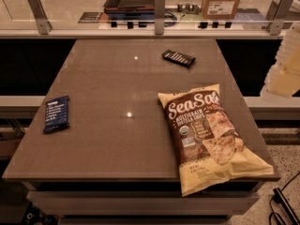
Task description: Move rxbar chocolate near rxbar blueberry
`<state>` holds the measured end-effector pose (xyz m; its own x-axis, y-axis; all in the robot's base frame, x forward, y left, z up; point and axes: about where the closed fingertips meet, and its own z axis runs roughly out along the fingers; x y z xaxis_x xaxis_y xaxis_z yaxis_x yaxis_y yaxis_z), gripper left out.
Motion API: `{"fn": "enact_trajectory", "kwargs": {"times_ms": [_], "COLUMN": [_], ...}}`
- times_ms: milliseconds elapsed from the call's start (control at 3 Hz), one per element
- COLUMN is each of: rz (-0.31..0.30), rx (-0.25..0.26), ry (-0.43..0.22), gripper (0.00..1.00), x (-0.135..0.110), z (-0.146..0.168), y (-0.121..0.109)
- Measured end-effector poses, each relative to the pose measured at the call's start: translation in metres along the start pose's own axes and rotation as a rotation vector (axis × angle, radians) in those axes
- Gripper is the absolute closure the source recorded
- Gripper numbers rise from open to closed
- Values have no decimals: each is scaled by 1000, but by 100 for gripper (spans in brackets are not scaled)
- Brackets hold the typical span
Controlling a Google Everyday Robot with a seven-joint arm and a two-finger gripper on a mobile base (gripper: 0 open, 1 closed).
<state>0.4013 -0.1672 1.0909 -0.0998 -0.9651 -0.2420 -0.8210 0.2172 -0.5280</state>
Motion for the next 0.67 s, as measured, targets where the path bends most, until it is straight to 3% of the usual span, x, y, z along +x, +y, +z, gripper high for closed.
{"fn": "enact_trajectory", "kwargs": {"times_ms": [333, 667], "rz": [0, 0], "rx": [0, 27], "ry": [0, -47], "gripper": [0, 0], "x": [0, -10], "z": [0, -1], "y": [0, -9]}}
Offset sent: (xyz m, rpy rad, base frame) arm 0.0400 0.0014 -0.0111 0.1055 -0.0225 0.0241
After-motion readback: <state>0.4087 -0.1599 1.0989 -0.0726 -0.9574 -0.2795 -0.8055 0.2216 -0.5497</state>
